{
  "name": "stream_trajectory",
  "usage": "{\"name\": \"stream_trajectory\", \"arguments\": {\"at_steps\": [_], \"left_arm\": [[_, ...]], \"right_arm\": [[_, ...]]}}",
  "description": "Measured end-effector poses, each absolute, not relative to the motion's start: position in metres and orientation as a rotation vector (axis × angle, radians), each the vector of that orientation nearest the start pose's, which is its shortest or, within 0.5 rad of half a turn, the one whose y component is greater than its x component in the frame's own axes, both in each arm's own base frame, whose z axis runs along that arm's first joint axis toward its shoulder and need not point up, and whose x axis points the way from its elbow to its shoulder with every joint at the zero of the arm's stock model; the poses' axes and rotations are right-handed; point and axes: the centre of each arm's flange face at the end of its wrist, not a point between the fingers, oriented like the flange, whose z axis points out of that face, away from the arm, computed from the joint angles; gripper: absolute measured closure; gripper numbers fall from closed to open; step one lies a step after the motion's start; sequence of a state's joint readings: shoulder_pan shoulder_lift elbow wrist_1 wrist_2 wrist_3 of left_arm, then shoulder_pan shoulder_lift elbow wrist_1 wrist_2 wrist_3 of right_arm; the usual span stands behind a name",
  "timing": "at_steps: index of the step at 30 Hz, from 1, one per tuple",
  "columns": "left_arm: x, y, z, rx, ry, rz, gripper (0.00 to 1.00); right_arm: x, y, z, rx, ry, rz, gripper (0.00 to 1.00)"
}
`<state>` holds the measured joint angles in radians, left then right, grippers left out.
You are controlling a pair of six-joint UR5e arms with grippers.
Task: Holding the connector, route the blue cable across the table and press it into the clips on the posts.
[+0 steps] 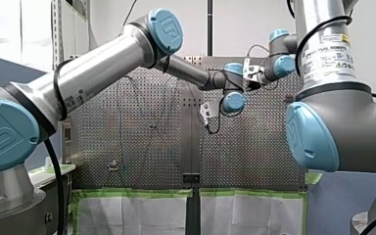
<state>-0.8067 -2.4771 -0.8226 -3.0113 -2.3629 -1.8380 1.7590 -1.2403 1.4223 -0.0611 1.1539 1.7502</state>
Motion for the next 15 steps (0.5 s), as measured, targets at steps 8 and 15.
{"name": "stream_trajectory", "arguments": {"at_steps": [8,15], "left_arm": [[0.479,-0.618,0.318,-0.19,1.536,-0.259,1.0],[0.466,-0.618,0.355,-0.193,1.501,-0.284,1.0]], "right_arm": [[0.281,-0.548,0.412,-2.286,1.522,-2.368,1.0],[0.281,-0.544,0.419,-2.279,1.504,-2.37,1.0]]}}
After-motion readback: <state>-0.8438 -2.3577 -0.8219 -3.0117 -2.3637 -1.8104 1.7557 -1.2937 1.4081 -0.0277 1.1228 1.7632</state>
